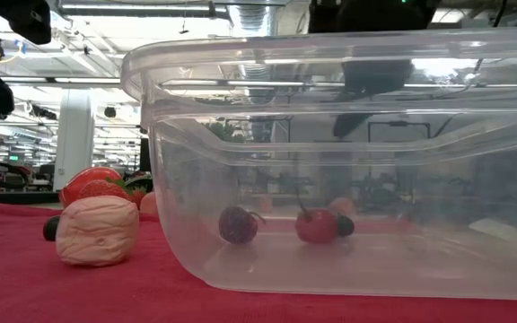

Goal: Pick and placing Produce into tupperware
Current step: Put the top cherry into the transparent bin

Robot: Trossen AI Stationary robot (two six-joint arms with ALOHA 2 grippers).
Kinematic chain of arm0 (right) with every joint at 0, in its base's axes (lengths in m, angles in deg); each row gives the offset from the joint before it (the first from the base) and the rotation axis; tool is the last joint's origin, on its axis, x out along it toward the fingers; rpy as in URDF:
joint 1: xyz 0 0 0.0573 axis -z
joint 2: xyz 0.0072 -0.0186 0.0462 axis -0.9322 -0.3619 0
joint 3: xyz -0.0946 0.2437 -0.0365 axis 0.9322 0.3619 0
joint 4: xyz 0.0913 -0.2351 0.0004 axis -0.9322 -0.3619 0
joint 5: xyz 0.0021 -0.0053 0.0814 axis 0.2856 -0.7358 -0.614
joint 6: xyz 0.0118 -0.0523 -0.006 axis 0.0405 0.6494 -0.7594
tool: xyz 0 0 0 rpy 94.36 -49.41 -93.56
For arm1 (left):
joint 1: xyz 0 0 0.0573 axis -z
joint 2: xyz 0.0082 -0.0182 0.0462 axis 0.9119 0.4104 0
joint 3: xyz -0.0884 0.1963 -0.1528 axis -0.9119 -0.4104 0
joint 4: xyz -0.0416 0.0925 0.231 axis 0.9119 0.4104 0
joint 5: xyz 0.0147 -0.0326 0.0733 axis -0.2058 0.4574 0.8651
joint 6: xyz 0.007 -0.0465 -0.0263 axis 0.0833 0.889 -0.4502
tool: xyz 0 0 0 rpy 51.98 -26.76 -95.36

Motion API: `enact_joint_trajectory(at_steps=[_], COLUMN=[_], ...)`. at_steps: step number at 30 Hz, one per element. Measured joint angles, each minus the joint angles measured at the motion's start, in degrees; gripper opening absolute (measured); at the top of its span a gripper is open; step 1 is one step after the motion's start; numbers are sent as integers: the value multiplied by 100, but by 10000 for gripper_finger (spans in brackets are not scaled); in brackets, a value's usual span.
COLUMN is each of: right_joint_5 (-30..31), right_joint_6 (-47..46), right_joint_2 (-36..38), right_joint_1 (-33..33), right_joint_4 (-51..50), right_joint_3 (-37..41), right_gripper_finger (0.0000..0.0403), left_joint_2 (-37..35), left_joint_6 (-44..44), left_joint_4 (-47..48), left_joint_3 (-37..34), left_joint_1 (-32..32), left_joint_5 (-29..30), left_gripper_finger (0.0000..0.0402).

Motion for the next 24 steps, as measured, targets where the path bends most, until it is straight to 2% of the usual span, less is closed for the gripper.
enact_joint_trajectory(at_steps=[6,9,17,20,24], right_joint_5=[-224,-537,-1337,-1742,-1933], right_joint_6=[149,193,526,593,568], right_joint_2=[15,39,2,2,2], right_joint_1=[243,436,796,960,1192], right_joint_4=[-443,-633,-425,-325,-284], right_joint_3=[-6,-6,44,281,588], right_gripper_finger=[68,68,68,68,68], left_joint_2=[-1,-1,0,1,1], left_joint_6=[44,45,104,134,152], left_joint_4=[1,0,0,4,4], left_joint_3=[0,0,0,0,0], left_joint_1=[1,1,0,-1,1], left_joint_5=[-7,-9,-11,-12,-15], left_gripper_finger=[142,142,142,142,142])
